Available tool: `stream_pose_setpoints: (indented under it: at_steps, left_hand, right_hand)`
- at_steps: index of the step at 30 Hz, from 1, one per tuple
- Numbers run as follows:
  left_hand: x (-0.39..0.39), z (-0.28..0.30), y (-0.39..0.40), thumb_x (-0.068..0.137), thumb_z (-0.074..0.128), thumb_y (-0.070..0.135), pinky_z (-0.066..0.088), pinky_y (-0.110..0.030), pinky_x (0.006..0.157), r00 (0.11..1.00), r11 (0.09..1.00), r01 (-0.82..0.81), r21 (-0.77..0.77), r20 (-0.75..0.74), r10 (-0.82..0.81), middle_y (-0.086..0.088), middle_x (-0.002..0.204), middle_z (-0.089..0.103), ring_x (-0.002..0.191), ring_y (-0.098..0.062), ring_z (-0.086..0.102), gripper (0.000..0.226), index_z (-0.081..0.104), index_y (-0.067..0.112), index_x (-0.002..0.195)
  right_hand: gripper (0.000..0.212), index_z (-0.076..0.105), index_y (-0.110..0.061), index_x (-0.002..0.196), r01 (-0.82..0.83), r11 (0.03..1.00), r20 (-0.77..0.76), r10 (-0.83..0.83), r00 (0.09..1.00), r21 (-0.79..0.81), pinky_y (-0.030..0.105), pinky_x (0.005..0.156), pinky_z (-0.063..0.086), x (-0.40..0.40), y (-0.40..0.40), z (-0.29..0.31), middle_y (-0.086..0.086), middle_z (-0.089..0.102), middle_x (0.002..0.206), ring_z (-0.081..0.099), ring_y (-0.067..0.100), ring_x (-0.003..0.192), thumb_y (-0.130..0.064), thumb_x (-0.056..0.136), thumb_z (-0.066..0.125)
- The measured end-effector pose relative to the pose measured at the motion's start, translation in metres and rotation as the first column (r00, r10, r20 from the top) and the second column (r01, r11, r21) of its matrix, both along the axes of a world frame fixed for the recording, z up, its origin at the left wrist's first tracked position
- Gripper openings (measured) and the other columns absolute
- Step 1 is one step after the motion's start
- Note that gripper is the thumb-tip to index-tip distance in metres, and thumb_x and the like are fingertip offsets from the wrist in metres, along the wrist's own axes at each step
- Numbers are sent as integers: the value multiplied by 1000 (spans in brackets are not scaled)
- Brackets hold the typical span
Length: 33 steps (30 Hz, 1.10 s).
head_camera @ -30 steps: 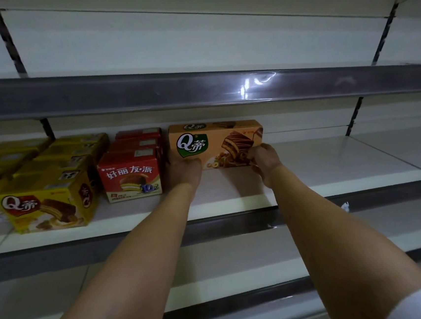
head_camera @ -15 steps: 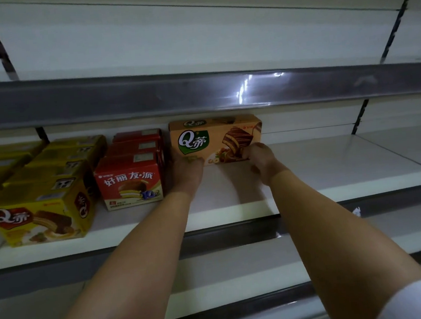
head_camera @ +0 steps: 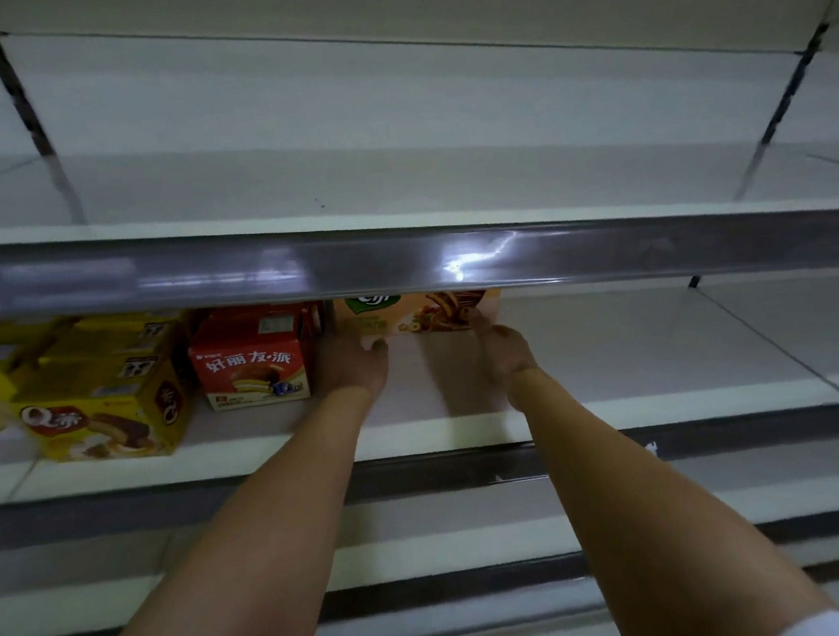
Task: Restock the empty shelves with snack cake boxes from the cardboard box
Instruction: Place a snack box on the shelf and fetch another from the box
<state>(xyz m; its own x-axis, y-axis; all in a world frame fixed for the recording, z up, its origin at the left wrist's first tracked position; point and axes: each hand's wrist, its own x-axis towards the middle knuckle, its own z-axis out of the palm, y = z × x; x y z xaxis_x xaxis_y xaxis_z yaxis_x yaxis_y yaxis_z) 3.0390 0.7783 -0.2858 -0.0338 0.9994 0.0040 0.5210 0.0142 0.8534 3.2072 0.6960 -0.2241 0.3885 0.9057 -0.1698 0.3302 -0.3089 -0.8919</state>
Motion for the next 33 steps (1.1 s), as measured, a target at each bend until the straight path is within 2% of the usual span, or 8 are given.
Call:
stream_pose_setpoints:
  at_steps: [4,6,9,13,18,22,26,33]
  left_hand:
    - [1,32,-56,97,44,21,35,-32,109,994,998,-38,51,-98,43,-6,153,34,133,-28,40,53,32,15,149]
    - [-1,38,-75,99,44,18,34,-26,107,991,993,-114,34,-62,116,-7,151,38,132,-28,41,49,36,12,147]
    - [-3,48,-116,96,49,19,41,-34,97,952,952,-306,15,-17,307,-20,133,55,119,-36,51,38,54,2,130]
    - [-15,57,-179,99,47,22,41,-35,95,893,894,-446,51,-51,448,-18,129,57,119,-35,52,37,51,6,132]
    - [-51,46,-258,99,45,25,41,-36,99,780,781,-625,-3,-53,624,-14,132,56,121,-32,51,38,50,7,133]
    - [-82,20,-326,100,45,25,40,-35,98,680,678,-733,-50,-43,732,-17,131,57,120,-33,52,39,51,4,132]
    - [-112,-3,-389,100,44,26,44,-34,87,565,553,-822,-139,-77,821,-15,126,59,113,-33,55,36,52,5,129]
    - [-162,-36,-520,99,48,22,43,-34,92,352,325,-918,-227,-87,932,-19,124,60,114,-35,55,35,56,-1,124]
  right_hand:
    - [68,60,-8,121,-95,995,-10,95,995,0,44,102,41,-5,-15,5,18,61,123,56,34,112,-62,95,28]
    - [62,58,-10,123,-153,988,-27,153,988,10,40,100,40,-6,-24,9,16,60,125,55,34,113,-58,97,30]
    - [53,58,-11,123,-267,963,-55,269,962,40,38,99,38,-9,-43,16,13,58,125,52,32,117,-51,99,34]
    - [52,59,-8,118,-406,912,-76,409,909,53,33,96,37,-24,-69,23,15,59,123,50,33,122,-51,98,38]
    - [70,45,-9,140,-581,814,-67,580,812,18,40,109,34,-61,-111,27,12,43,146,42,32,131,-61,93,38]
    - [62,53,-8,133,-718,696,-11,718,696,-2,38,104,36,-93,-149,17,14,49,140,46,31,126,-55,98,34]
    - [66,42,-9,142,-785,607,-16,789,614,-126,40,110,28,-124,-191,-8,15,38,149,37,32,136,-56,97,32]
    - [69,46,-9,139,-871,419,-40,895,443,-258,41,107,34,-190,-293,-50,16,43,145,46,28,125,-59,96,32]
